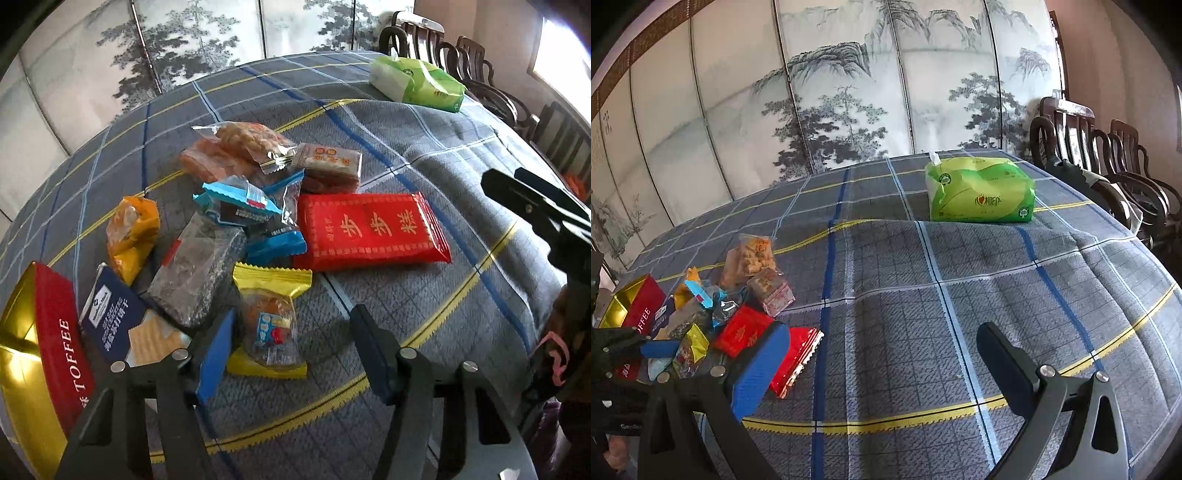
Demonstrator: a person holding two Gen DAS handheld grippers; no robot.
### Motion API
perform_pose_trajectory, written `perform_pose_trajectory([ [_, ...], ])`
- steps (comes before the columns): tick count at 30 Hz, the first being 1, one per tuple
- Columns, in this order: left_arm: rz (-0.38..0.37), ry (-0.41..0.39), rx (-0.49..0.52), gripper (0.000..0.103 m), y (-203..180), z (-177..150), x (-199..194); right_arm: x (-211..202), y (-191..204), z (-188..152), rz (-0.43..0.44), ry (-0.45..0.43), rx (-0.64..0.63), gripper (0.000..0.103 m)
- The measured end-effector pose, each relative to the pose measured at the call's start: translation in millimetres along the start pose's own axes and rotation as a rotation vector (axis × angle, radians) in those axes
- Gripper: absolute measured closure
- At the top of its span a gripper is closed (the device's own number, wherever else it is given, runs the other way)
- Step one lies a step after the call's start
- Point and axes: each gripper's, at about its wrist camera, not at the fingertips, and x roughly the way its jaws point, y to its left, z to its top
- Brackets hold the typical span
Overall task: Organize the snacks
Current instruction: 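Reach the left gripper to the yellow cookie packet and grasp it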
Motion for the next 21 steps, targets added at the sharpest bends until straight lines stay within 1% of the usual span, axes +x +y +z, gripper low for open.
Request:
perform_pose_trajectory([
  [2, -0.001, 0.002, -0.003, 0.044, 1, 4, 2, 1, 0, 0, 0.001, 0.002, 0.001, 0.0],
  [6, -0.004, -0.002, -0.003, 0.04, 5, 6, 4, 2, 0, 0, 0.004, 0.006, 0.003, 0.0],
  [8, -0.01, -0.001, -0.01, 0.032, 8, 7, 7, 2, 0, 0, 0.004, 0.006, 0.003, 0.0],
  [9, -0.019, 0.001, -0.016, 0.031, 11, 7, 8, 2, 0, 0, 0.005, 0.007, 0.003, 0.0],
  [10, -0.035, 0.003, -0.023, 0.031, 14, 7, 9, 3, 0, 0, 0.005, 0.008, 0.004, 0.0],
  [16, -0.052, 0.0, 0.025, 0.03, 15, 8, 9, 5, 1, 0, 0.013, 0.013, 0.01, 0.0],
  [19, -0.064, -0.009, 0.032, 0.026, 17, 8, 10, 5, 1, 0, 0.012, 0.013, 0.01, 0.0],
  [21, -0.062, -0.016, 0.033, 0.026, 16, 7, 10, 5, 1, 0, 0.012, 0.013, 0.011, 0.0],
])
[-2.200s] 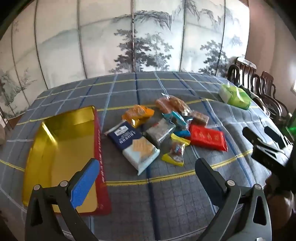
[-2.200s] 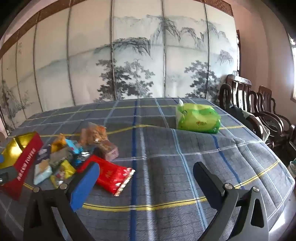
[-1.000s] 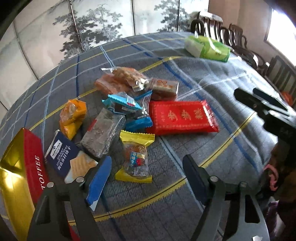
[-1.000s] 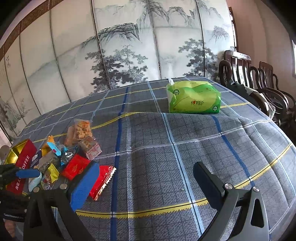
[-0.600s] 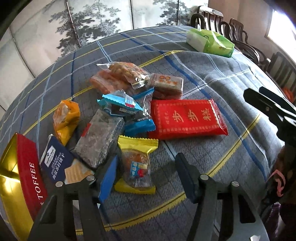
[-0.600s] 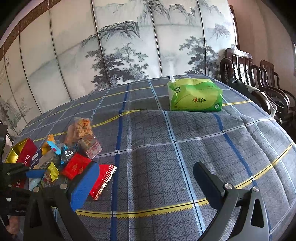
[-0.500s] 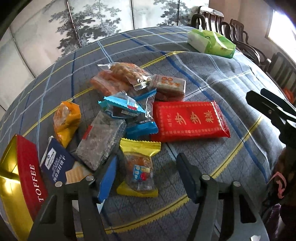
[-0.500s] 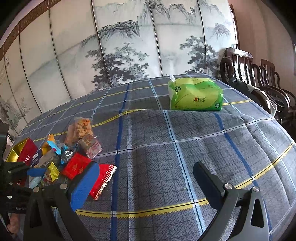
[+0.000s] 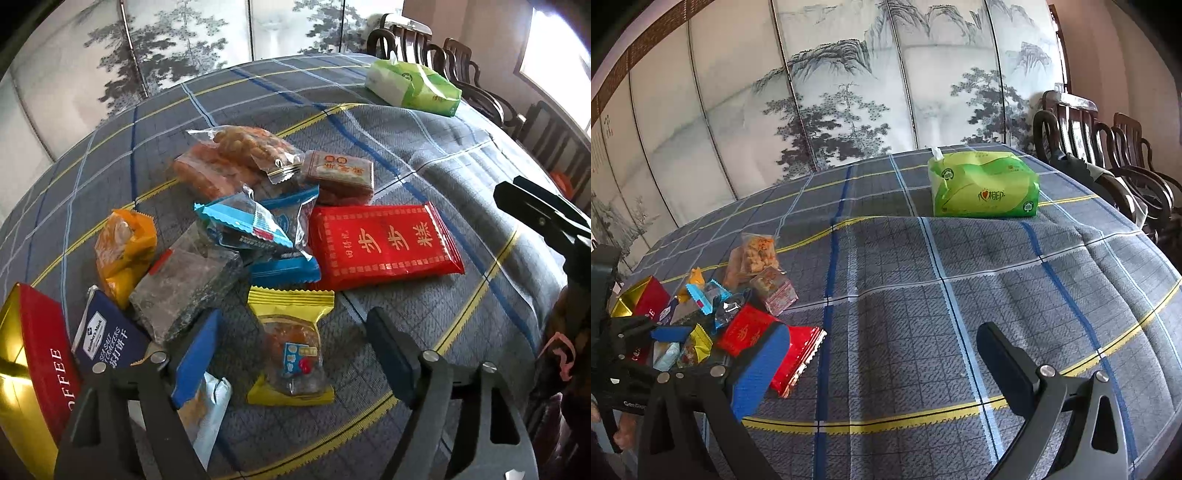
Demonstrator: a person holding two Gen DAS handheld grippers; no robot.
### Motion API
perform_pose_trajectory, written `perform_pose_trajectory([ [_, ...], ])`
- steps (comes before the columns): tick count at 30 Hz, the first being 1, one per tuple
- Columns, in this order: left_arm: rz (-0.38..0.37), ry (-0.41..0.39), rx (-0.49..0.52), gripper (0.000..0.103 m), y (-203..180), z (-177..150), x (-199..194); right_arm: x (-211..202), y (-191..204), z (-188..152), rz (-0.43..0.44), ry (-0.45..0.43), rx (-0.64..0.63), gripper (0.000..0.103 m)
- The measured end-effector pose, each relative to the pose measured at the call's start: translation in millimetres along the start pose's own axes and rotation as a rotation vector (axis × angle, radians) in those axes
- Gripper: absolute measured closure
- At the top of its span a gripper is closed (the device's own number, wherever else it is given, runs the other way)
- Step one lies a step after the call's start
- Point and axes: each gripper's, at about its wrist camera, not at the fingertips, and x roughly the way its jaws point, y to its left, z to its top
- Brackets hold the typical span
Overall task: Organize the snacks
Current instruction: 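Reach the left gripper to the yellow cookie packet and grasp it, then carry the yellow packet over the gold tray and open the left gripper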
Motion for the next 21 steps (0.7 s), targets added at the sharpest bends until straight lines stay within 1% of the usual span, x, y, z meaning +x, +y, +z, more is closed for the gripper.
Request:
perform_pose_trajectory([
  [1, 0.0, 0.0, -0.002, 0.028, 0, 0, 0, 0, 0, 0, 0.002, 0.0, 0.001, 0.0],
  [3, -0.005, -0.008, 0.0, 0.045, -1, -1, -3, 1, 0, 0, 0.005, 0.002, 0.004, 0.0],
  [4, -0.012, -0.012, 0.011, 0.064, -3, -1, -5, 1, 0, 0, 0.007, 0.003, 0.005, 0.0],
  [5, -0.016, -0.007, 0.013, 0.071, -4, -1, -7, 2, 0, 0, 0.008, 0.005, 0.008, 0.0],
  [7, -0.014, -0.003, 0.01, 0.071, -6, -2, -8, 3, 1, 0, 0.013, 0.007, 0.012, 0.0],
  [9, -0.021, -0.014, 0.027, 0.072, -10, -6, -9, 3, 1, 0, 0.014, 0.008, 0.014, 0.0],
  [13, -0.026, -0.027, 0.04, 0.075, -20, -11, -13, 3, 0, 0, 0.016, 0.009, 0.015, 0.0],
  [14, -0.031, -0.034, 0.03, 0.083, -22, -13, -16, 3, 0, 0, 0.018, 0.01, 0.017, 0.0],
  [17, -0.061, -0.034, -0.055, 0.083, -22, -16, -22, 4, 0, 0, 0.017, 0.013, 0.023, 0.0],
  [21, -0.063, -0.046, -0.105, 0.083, -25, -24, -34, 8, -1, 1, 0.015, 0.033, 0.045, 0.0],
])
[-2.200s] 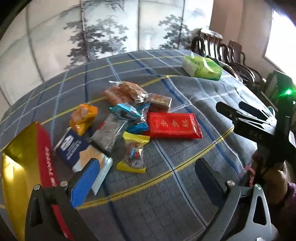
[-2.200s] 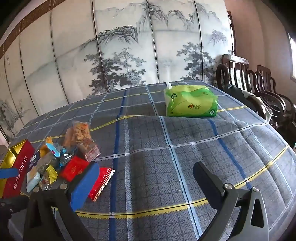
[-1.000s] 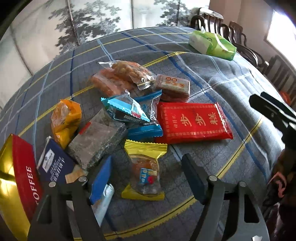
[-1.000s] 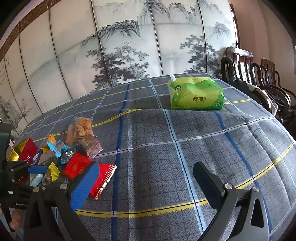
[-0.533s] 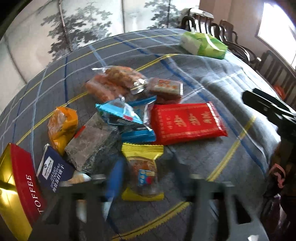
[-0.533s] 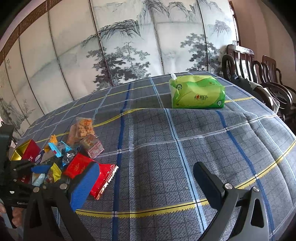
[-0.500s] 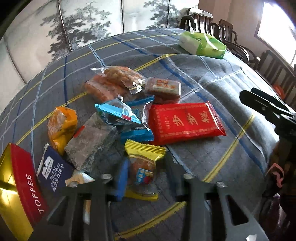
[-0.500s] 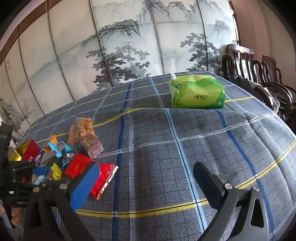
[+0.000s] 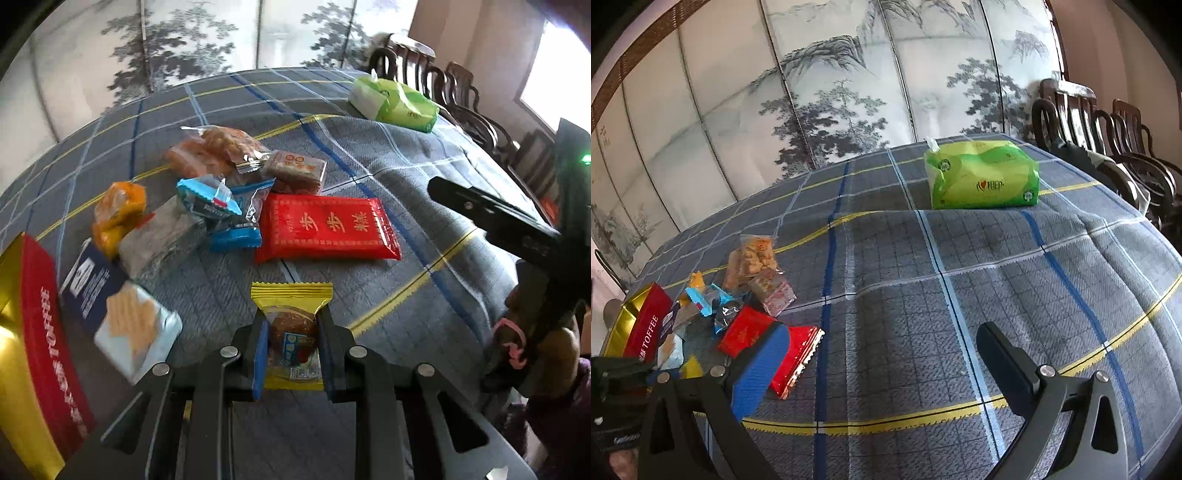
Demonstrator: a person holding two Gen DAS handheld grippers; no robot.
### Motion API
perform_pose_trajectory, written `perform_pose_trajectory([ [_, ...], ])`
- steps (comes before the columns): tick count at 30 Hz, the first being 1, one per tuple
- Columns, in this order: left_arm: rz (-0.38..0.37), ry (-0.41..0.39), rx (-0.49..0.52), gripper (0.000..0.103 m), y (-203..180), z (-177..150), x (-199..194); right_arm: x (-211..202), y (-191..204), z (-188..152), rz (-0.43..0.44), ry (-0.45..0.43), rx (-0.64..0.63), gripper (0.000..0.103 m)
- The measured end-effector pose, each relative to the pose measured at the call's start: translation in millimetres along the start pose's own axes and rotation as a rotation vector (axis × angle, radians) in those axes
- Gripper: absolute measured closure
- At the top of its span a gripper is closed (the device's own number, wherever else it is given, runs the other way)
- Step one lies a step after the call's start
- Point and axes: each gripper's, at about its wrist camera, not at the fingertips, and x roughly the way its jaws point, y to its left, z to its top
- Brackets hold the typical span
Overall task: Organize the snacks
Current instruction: 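Carry the yellow packet over the gold tray and open the left gripper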
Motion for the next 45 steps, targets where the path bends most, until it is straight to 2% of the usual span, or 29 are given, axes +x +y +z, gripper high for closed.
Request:
perform_pose_trajectory([
  [6, -0.002, -0.04, -0.041, 0.083, -1, -7, -26, 1, -2, 0, 0.002, 0.011, 0.012, 0.0],
  [14, 0.004, -0.063, -0.118, 0.082, 17, -18, -60, 1, -2, 0, 0.002, 0.017, 0.011, 0.0],
  [20, 0.042, -0.09, -0.158, 0.082, 31, -21, -79, 1, -4, -1, 0.004, 0.019, 0.01, 0.0],
  [34, 0.102, -0.128, -0.188, 0.082, 52, -22, -97, 5, -4, -2, -0.001, 0.044, 0.01, 0.0],
  [45, 0.142, -0.132, -0.236, 0.082, 84, -26, -107, 9, -5, 0, -0.017, 0.07, 0.01, 0.0],
])
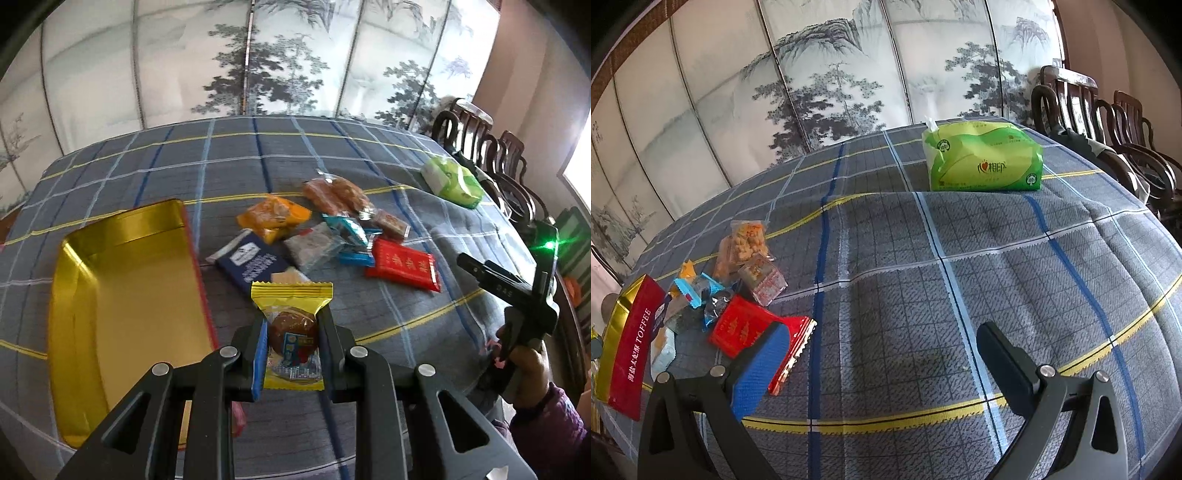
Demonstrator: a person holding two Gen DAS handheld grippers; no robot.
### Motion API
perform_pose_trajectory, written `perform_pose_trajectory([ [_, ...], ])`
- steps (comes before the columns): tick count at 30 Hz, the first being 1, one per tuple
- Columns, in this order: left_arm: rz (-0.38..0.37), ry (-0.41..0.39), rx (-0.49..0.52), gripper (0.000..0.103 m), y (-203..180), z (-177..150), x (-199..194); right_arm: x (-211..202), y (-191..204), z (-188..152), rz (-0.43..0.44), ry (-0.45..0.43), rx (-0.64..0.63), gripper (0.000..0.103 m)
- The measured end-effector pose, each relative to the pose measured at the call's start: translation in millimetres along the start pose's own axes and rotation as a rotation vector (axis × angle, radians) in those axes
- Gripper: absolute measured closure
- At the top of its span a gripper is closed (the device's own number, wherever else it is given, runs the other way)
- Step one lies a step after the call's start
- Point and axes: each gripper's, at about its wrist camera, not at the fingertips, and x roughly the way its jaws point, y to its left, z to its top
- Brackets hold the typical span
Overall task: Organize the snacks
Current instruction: 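Carry the yellow packet over the gold tray and open the left gripper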
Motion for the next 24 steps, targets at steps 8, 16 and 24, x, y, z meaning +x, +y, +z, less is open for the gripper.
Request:
perform_pose_trajectory([
  [8, 0.048, -0.006, -0.026, 0.082, 29, 3, -2, 2, 0, 0, -0.02, 0.01, -0.004, 0.0],
  [16, 0.124, 0.006, -0.024, 0.082, 59, 13, 10, 3, 0, 0, -0.035, 0.021, -0.008, 0.0],
  [24, 0.189, 0.026, -0.041, 0.082, 95, 24, 25, 5, 0, 0, -0.044, 0.03, -0.008, 0.0],
])
